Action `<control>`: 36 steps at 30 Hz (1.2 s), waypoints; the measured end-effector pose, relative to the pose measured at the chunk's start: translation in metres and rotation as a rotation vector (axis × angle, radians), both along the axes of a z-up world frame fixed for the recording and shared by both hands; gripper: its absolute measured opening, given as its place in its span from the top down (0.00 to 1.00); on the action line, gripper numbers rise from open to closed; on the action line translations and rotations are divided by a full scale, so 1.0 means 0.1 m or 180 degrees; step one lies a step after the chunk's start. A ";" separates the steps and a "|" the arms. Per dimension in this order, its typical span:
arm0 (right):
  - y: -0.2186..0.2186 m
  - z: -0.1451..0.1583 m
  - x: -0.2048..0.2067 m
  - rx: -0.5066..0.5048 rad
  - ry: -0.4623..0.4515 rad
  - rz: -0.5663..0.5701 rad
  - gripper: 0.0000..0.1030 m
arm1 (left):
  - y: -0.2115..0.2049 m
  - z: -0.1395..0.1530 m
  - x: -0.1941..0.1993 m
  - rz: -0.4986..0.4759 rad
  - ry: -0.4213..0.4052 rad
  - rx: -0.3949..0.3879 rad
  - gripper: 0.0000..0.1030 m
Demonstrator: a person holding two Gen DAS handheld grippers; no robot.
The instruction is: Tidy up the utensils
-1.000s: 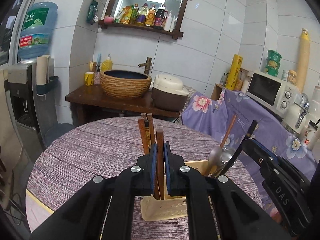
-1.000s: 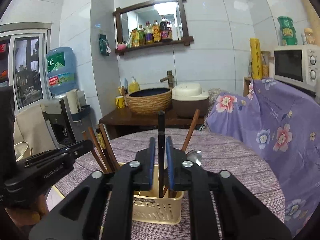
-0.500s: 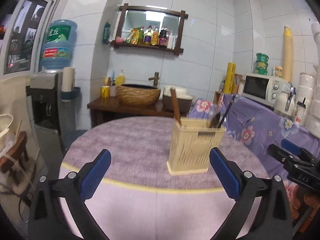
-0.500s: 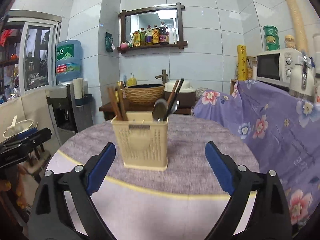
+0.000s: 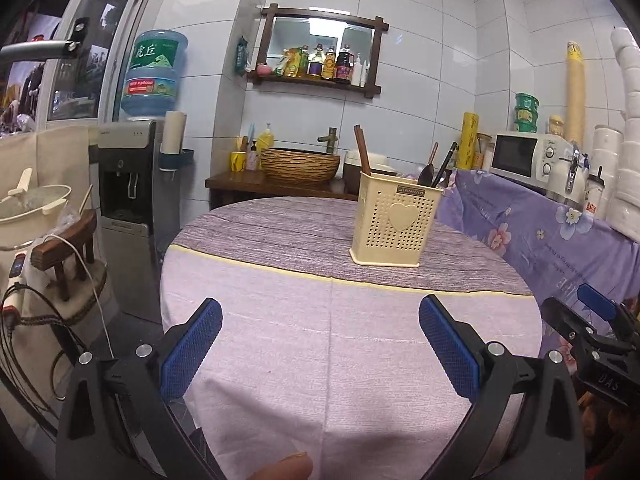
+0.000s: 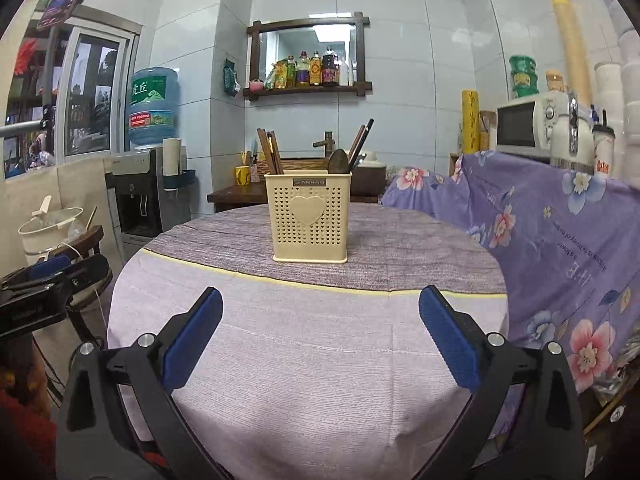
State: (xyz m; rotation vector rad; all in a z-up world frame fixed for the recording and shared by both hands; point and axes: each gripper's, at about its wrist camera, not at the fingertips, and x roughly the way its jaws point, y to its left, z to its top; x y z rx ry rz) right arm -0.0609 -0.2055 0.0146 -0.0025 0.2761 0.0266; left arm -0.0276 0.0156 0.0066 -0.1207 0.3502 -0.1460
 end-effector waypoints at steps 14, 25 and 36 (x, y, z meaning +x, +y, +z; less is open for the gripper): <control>0.02 0.08 -0.02 -0.0073 -0.0079 0.0039 0.06 | 0.02 -0.03 -0.07 -0.0008 -0.0095 0.0087 0.05; 0.01 0.09 -0.01 -0.0081 -0.0068 0.0039 0.06 | -0.01 -0.02 -0.06 -0.0025 -0.0068 0.0115 0.05; -0.01 0.08 0.01 -0.0062 -0.0037 0.0024 0.06 | -0.04 -0.02 -0.03 -0.0049 -0.0045 0.0136 0.05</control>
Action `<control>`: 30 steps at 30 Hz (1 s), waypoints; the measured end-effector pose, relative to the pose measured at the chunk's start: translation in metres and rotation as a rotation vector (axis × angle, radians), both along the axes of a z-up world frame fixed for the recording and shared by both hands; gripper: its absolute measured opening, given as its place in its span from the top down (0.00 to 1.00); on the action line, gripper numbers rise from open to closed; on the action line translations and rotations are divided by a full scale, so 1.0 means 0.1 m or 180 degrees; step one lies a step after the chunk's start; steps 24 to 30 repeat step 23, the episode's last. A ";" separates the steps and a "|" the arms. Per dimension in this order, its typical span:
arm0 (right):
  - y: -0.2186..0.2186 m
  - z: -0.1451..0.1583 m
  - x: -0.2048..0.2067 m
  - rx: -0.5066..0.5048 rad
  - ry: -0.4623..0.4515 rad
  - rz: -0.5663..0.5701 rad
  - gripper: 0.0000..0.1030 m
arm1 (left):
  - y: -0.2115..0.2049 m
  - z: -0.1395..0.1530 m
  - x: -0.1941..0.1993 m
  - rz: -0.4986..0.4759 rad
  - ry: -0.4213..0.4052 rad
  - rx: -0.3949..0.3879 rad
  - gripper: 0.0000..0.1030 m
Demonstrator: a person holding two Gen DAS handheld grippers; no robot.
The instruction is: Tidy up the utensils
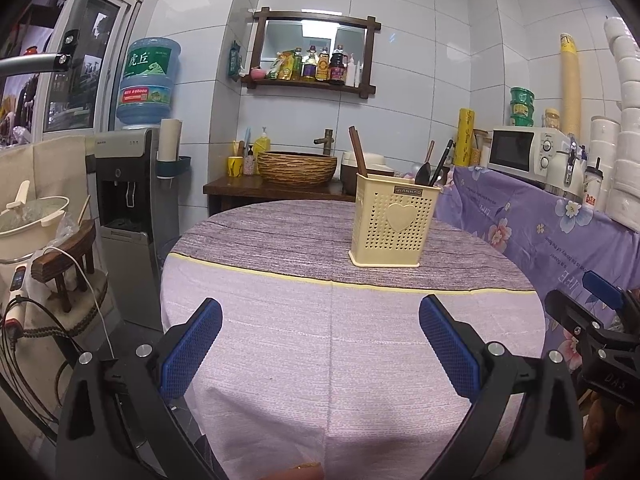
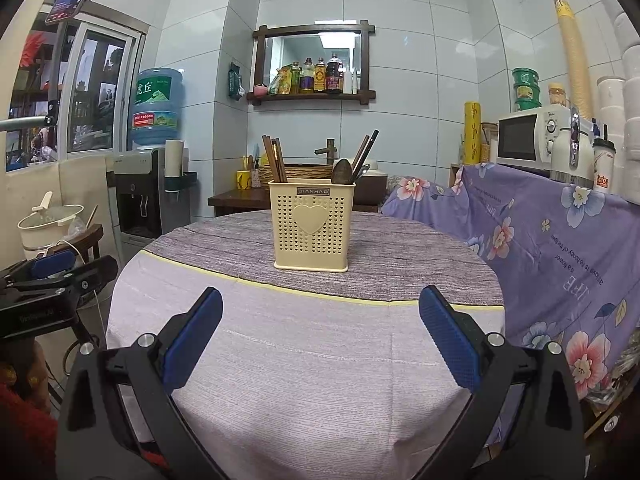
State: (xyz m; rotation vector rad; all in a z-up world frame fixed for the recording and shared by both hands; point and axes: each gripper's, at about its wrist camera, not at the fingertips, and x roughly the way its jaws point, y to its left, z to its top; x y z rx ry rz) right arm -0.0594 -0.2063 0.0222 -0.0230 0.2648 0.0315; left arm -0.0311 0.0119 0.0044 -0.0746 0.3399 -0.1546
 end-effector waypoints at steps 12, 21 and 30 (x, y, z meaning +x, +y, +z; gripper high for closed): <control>-0.02 -0.04 0.05 0.0015 0.0045 -0.0029 0.06 | 0.00 -0.03 0.04 -0.0027 0.0045 -0.0015 0.05; -0.02 -0.06 0.08 0.0026 0.0077 -0.0037 0.06 | -0.04 -0.04 0.08 -0.0025 0.0091 0.0065 0.05; -0.02 -0.07 0.08 0.0033 0.0083 -0.0037 0.06 | -0.04 -0.04 0.08 -0.0023 0.0092 0.0063 0.05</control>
